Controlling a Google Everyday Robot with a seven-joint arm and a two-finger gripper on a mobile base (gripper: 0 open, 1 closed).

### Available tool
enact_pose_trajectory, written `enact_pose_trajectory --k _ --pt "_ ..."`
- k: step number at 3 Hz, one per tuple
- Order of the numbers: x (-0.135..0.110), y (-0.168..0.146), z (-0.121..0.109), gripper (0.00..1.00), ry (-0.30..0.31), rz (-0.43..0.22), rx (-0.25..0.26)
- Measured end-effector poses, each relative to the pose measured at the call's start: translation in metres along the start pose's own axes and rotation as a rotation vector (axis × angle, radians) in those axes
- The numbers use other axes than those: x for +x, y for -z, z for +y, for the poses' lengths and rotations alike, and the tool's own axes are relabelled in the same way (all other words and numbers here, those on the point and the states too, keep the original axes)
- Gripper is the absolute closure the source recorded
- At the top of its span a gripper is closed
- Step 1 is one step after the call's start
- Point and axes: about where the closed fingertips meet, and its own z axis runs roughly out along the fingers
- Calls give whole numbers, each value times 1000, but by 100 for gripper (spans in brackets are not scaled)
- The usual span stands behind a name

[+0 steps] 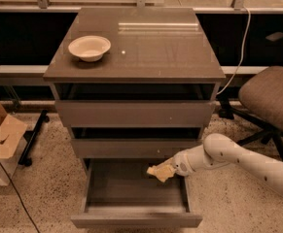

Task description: Place sponge into bottom drawer

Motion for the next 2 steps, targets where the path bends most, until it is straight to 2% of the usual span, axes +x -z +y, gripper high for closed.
enact_pose_trajectory --k 1,2 --pt "0 0 0 100 0 0 0" --pt "6 -20 -6 100 -5 -1 -16"
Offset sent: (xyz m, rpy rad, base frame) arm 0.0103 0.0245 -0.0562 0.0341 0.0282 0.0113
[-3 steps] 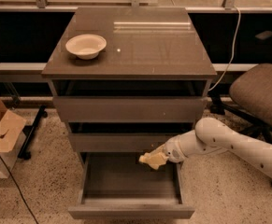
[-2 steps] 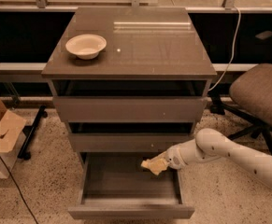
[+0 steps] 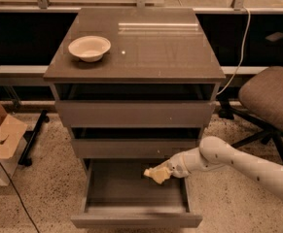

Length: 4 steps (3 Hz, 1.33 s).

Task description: Place sponge into bottom drawer

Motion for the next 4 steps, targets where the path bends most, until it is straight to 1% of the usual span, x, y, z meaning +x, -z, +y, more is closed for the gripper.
enact_pose_trajectory --k 1,2,3,4 --pt "15 -27 -14 100 -7 -1 -20" --pt "30 -47 -31 100 -22 -7 -23" --pt "51 -66 -58 100 -74 -17 -27" --pt "73 -87 -89 100 -150 -35 -39"
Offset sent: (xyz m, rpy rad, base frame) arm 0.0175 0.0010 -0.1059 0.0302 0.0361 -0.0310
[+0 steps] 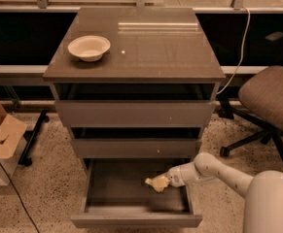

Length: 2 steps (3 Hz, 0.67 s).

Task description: Place sponge into bottom drawer

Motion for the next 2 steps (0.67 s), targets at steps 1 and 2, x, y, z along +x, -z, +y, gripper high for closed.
enact_pose_trajectory --k 1,2 --pt "19 -18 -35 100 -74 3 2" --pt "39 -32 -71 98 -150 6 17"
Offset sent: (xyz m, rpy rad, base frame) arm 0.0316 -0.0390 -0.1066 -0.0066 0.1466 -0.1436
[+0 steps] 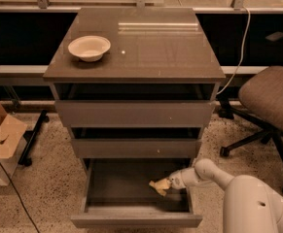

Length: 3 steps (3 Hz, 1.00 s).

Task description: Place sponge into bottom drawer

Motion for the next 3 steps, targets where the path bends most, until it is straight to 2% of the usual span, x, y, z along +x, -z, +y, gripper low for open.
enact_pose_trajectory --k 1,2,3 --pt "9 -7 -17 81 -35 10 9" --pt "20 -14 -24 53 -66 24 11" --pt "20 -17 -23 29 -66 26 7"
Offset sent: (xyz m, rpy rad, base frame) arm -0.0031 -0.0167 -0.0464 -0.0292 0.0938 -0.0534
